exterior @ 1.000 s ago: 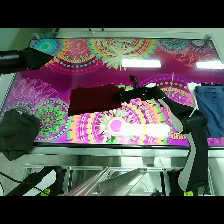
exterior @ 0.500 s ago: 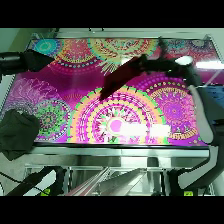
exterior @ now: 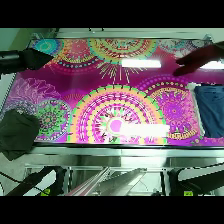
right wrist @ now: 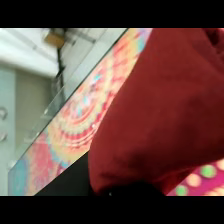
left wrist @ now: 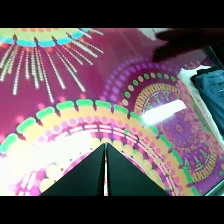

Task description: Fold the shirts.

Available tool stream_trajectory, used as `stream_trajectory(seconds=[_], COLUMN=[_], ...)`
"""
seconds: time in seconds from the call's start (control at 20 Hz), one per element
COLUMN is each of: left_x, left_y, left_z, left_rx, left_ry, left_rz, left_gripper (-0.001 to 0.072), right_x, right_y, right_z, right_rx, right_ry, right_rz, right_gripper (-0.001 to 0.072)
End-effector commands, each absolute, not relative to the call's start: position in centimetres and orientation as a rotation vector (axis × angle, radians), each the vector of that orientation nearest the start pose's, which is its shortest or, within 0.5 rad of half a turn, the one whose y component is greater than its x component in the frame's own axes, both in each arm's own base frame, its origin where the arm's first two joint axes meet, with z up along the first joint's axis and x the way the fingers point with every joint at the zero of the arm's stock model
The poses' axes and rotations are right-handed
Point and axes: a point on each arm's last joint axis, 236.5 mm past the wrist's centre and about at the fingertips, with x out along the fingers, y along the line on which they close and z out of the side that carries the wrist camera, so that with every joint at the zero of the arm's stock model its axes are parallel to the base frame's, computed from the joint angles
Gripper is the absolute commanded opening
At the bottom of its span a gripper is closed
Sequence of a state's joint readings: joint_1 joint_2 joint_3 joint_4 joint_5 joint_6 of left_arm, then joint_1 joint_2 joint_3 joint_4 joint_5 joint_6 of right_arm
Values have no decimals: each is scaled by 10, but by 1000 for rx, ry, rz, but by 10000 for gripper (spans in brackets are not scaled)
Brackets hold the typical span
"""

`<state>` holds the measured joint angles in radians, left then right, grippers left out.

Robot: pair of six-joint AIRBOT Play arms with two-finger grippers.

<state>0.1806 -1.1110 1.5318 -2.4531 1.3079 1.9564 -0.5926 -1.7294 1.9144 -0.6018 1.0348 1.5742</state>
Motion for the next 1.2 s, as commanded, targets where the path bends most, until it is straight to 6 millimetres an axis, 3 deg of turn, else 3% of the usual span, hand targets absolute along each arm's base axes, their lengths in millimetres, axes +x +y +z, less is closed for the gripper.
stream_trajectory(seconds=[0.0, 0.05, 0.2, 0.3, 0.5, 0.65, 0.8, 0.95, 1.05, 1.15], left_x=[388, 388, 386, 384, 381, 374, 371, 365, 362, 360], left_y=[-108, -108, -109, -110, -111, -114, -124, -140, -150, -158], left_z=[281, 281, 280, 278, 276, 272, 272, 272, 272, 273], left_rx=[-303, -302, -301, -299, -296, -289, -280, -265, -256, -249], left_ry=[633, 634, 643, 653, 667, 697, 700, 708, 710, 710], left_rz=[-649, -649, -655, -661, -671, -690, -714, -756, -780, -799], left_gripper=[18, 18, 18, 18, 18, 18, 18, 18, 18, 18], right_x=[491, 475, 430, 403, 358, 335, 309, 266, 261, 264], right_y=[-245, -259, -298, -304, -304, -297, -273, -264, -261, -264], right_z=[167, 167, 199, 200, 154, 126, 70, 13, -6, -9], right_rx=[1073, 1047, 946, 909, 882, 897, 980, 983, 994, 990], right_ry=[637, 650, 587, 633, 855, 939, 1085, 1258, 1275, 1256], right_rz=[-106, -153, -300, -344, -451, -504, -520, -612, -627, -634], right_gripper=[15, 15, 16, 15, 15, 15, 16, 16, 16, 26])
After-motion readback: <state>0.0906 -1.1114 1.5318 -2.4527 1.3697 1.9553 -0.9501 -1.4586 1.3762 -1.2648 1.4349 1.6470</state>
